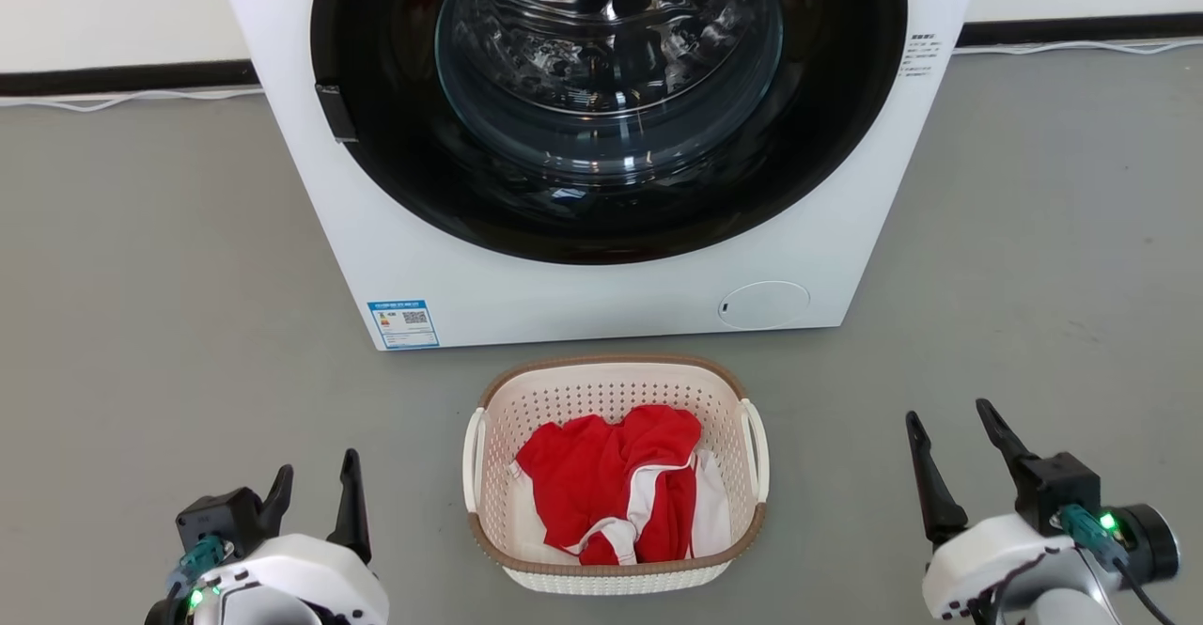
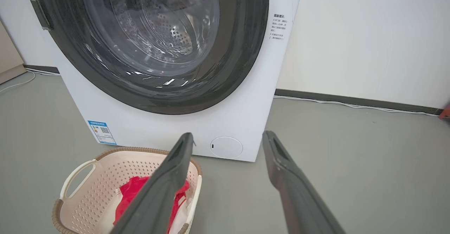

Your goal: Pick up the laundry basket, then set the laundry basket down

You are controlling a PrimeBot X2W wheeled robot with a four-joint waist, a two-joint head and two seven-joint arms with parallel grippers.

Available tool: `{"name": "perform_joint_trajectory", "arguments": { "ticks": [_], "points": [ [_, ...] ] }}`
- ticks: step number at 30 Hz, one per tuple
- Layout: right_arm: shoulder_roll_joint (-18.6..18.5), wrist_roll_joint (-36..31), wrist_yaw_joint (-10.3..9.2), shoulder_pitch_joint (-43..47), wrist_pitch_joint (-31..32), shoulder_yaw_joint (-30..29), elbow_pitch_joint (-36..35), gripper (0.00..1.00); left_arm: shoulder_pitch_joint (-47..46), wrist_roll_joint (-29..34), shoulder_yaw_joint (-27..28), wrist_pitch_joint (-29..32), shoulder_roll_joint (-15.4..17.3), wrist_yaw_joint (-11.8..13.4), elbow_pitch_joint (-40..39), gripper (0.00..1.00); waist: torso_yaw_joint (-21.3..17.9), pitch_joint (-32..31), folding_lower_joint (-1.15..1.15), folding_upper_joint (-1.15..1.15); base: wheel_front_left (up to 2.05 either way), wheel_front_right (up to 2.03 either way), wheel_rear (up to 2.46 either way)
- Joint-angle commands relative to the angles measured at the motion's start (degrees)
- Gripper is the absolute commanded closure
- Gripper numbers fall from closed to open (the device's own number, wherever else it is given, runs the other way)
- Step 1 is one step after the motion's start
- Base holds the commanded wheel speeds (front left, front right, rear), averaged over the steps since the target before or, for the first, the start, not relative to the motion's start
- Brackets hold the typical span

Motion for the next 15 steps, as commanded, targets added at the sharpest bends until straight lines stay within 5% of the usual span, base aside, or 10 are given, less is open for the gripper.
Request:
{"name": "perform_joint_trajectory", "arguments": {
  "ticks": [1, 14, 15],
  "points": [
    [0.1, -0.5, 0.34, 0.4, -0.8, 0.4, -2.3, 0.00, -0.2, 1.3, 2.3, -0.6, 0.9, -0.3, -2.3, 0.00, -0.3, -0.3, 0.00, 0.00, 0.00, 0.00, 0.00],
    [1.1, -1.5, 0.34, 3.1, -0.8, -1.4, -4.9, 0.00, 4.0, 4.6, 6.4, -0.6, -0.2, 0.5, -6.3, 0.00, -0.6, -1.3, 0.00, 0.00, 0.00, 0.00, 0.00],
    [1.4, -1.2, 0.00, 3.4, 0.0, -2.6, -3.3, 1.00, 5.0, 4.2, 4.5, 0.0, -1.1, 0.3, -5.0, 1.00, -0.7, -1.3, 0.00, 0.00, 0.00, 0.00, 0.00]
  ]
}}
